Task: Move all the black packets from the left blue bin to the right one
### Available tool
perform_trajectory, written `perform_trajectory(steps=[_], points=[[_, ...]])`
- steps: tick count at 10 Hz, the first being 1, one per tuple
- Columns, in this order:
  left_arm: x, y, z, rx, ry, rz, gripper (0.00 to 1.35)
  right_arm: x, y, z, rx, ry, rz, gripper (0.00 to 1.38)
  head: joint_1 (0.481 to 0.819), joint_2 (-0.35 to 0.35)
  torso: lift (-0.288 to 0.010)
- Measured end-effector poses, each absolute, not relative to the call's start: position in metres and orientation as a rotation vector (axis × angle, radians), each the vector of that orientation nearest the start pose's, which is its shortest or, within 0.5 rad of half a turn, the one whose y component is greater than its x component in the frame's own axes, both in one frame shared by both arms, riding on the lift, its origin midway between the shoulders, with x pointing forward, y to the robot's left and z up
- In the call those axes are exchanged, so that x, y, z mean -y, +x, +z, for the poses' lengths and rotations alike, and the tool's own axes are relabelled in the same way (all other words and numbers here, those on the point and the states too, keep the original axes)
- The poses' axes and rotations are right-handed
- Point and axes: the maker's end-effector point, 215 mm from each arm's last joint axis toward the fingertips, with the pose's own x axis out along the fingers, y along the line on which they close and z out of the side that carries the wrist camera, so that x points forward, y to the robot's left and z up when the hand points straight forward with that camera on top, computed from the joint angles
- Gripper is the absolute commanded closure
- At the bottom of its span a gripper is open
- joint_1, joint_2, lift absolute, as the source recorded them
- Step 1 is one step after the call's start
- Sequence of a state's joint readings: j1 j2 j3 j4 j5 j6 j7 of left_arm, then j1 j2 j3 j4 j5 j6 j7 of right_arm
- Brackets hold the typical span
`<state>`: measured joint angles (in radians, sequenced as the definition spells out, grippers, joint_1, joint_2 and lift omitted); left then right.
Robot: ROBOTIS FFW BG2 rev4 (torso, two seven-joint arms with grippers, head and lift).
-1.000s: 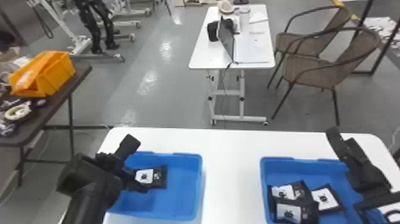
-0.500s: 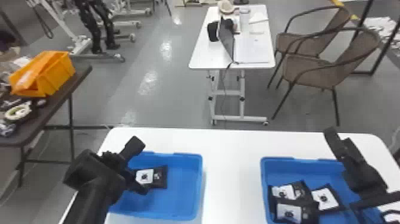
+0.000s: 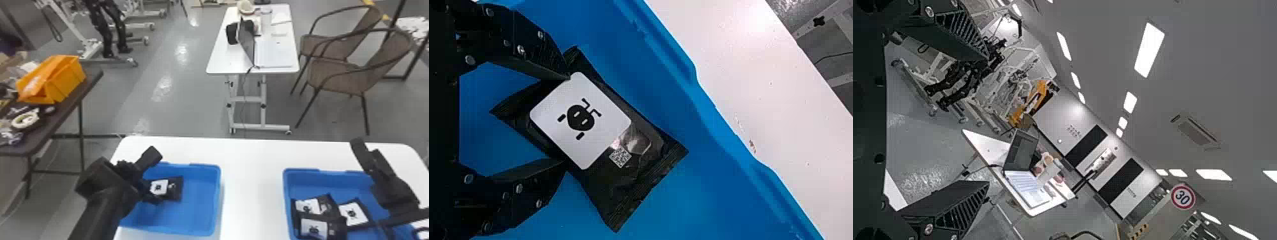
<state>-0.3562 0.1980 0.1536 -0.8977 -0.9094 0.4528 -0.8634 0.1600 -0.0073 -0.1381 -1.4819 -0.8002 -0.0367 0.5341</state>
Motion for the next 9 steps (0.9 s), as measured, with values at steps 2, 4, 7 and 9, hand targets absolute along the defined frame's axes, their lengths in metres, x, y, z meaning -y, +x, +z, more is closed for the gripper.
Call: perform_trajectory(steps=[2,4,7,9], points=[[-0.39,0.506,-0.609,-1.13,0.566,-0.45,0.94,0.239,0.518,-0.39,0.066,0.792,0.265,0.13,0.695,0.164,0.0],[-0.377,0.509,-0.605,-1.116,0.554,-0.483,0.99,0.238,0.518,-0.39,0.064,0.793,0.267,0.13,0.695,0.15,0.0],[-0.352,0.508,-0.6,-1.09,0.539,-0.527,0.99,0.234,0.517,-0.392,0.059,0.799,0.274,0.13,0.695,0.13,0.0],[-0.323,0.507,-0.573,-0.977,0.51,-0.52,0.99,0.229,0.516,-0.394,0.053,0.803,0.28,0.13,0.695,0.104,0.0]])
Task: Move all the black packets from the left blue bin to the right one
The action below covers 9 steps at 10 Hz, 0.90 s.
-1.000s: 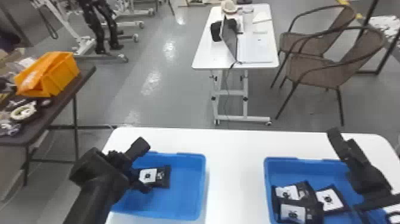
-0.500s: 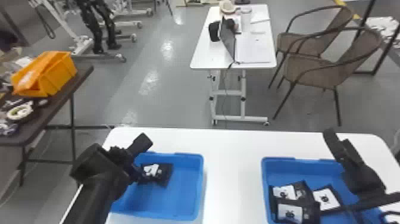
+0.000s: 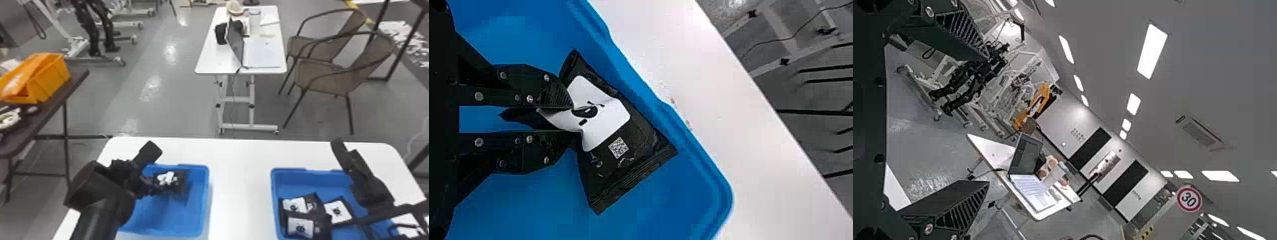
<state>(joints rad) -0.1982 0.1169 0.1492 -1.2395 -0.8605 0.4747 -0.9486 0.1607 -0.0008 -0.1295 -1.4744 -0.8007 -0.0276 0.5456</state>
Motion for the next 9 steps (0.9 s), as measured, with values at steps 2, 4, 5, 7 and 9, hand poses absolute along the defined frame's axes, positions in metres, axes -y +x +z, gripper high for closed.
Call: perform_trajectory(steps=[2,4,5,7,9], points=[[-0.287,0.497,-0.545,-0.879,0.477,-0.539,0.99,0.229,0.515,-0.395,0.052,0.805,0.281,0.13,0.695,0.074,0.0],[-0.267,0.494,-0.511,-0.778,0.458,-0.518,0.99,0.225,0.516,-0.393,0.054,0.807,0.293,0.12,0.695,0.048,0.0],[-0.255,0.501,-0.49,-0.708,0.451,-0.512,0.99,0.221,0.516,-0.394,0.048,0.811,0.303,0.12,0.695,0.039,0.0],[-0.225,0.527,-0.452,-0.576,0.454,-0.54,0.99,0.206,0.52,-0.391,0.042,0.818,0.337,0.12,0.695,0.024,0.0],[-0.186,0.559,-0.409,-0.421,0.469,-0.566,0.99,0.186,0.526,-0.383,0.04,0.795,0.388,0.12,0.695,0.006,0.0]])
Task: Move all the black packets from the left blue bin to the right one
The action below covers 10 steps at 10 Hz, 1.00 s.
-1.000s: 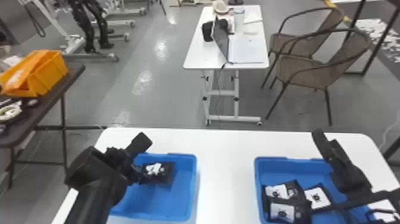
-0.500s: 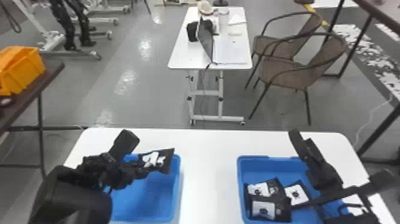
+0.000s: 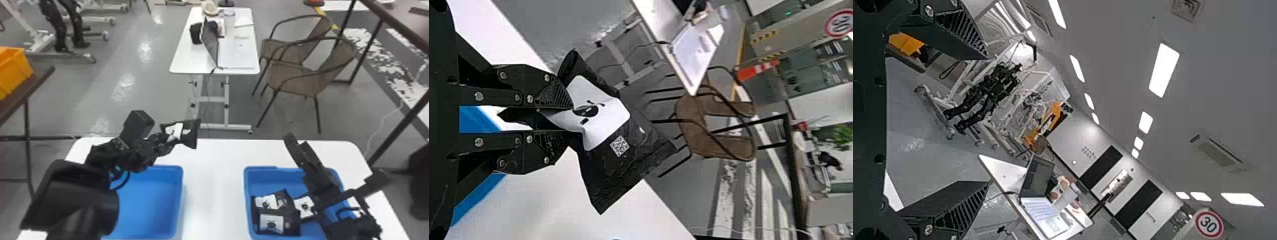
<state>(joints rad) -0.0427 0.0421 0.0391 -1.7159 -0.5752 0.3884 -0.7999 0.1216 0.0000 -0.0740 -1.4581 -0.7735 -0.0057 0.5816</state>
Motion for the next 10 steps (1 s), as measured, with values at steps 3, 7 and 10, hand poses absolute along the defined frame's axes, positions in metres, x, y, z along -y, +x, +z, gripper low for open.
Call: perform_trajectory(steps=[3,7,10], points=[[-0.106,0.587,-0.345,-0.193,0.344,-0.68,0.99,0.16,0.534,-0.373,0.03,0.746,0.457,0.12,0.695,-0.049,0.0],[-0.034,0.584,-0.337,-0.157,0.288,-0.829,0.99,0.15,0.555,-0.333,0.115,0.68,0.493,0.11,0.695,-0.11,0.0],[-0.018,0.582,-0.35,-0.187,0.28,-0.874,0.99,0.124,0.563,-0.316,0.127,0.673,0.547,0.12,0.691,-0.102,0.0]])
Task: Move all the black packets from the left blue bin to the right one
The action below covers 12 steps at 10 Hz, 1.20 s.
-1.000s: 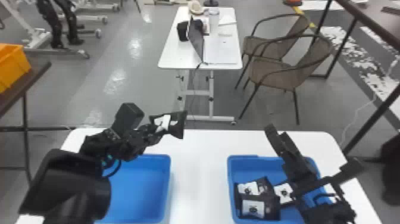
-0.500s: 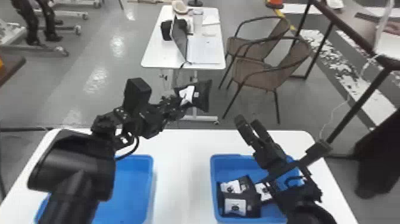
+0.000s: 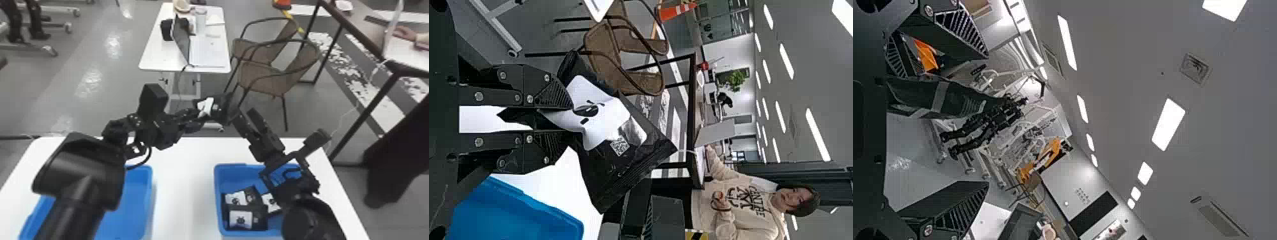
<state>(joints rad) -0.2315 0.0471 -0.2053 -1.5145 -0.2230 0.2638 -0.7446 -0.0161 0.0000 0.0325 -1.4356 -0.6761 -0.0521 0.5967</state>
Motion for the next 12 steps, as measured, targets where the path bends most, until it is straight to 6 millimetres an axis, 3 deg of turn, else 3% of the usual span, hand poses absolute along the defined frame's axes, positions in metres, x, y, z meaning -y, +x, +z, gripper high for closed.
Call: perform_trajectory(steps=[3,4,5,6,8,9,10,11,12], points=[[0.009,0.578,-0.354,-0.197,0.266,-0.938,0.99,0.094,0.565,-0.314,0.089,0.658,0.617,0.13,0.693,-0.098,0.0],[0.017,0.576,-0.356,-0.202,0.261,-0.96,0.99,0.088,0.566,-0.313,0.079,0.65,0.633,0.31,0.694,-0.099,0.0],[0.022,0.575,-0.357,-0.204,0.258,-0.974,0.99,0.085,0.566,-0.314,0.07,0.65,0.641,0.87,0.695,-0.102,0.0],[0.025,0.574,-0.356,-0.203,0.254,-0.981,0.99,0.082,0.567,-0.316,0.058,0.654,0.646,1.12,0.695,-0.102,0.0],[0.027,0.573,-0.355,-0.199,0.244,-0.986,0.99,0.086,0.569,-0.319,0.057,0.659,0.631,1.15,0.695,-0.108,0.0],[0.027,0.574,-0.354,-0.196,0.241,-0.986,0.97,0.089,0.569,-0.319,0.067,0.657,0.621,1.29,0.695,-0.11,0.0],[0.025,0.574,-0.353,-0.192,0.239,-0.983,0.89,0.092,0.57,-0.32,0.069,0.654,0.604,1.28,0.695,-0.111,0.0],[0.024,0.575,-0.352,-0.184,0.232,-0.978,0.72,0.096,0.57,-0.323,0.071,0.653,0.586,1.28,0.695,-0.114,0.0],[0.022,0.575,-0.35,-0.174,0.22,-0.969,0.46,0.101,0.57,-0.324,0.077,0.656,0.568,1.28,0.695,-0.116,0.0]])
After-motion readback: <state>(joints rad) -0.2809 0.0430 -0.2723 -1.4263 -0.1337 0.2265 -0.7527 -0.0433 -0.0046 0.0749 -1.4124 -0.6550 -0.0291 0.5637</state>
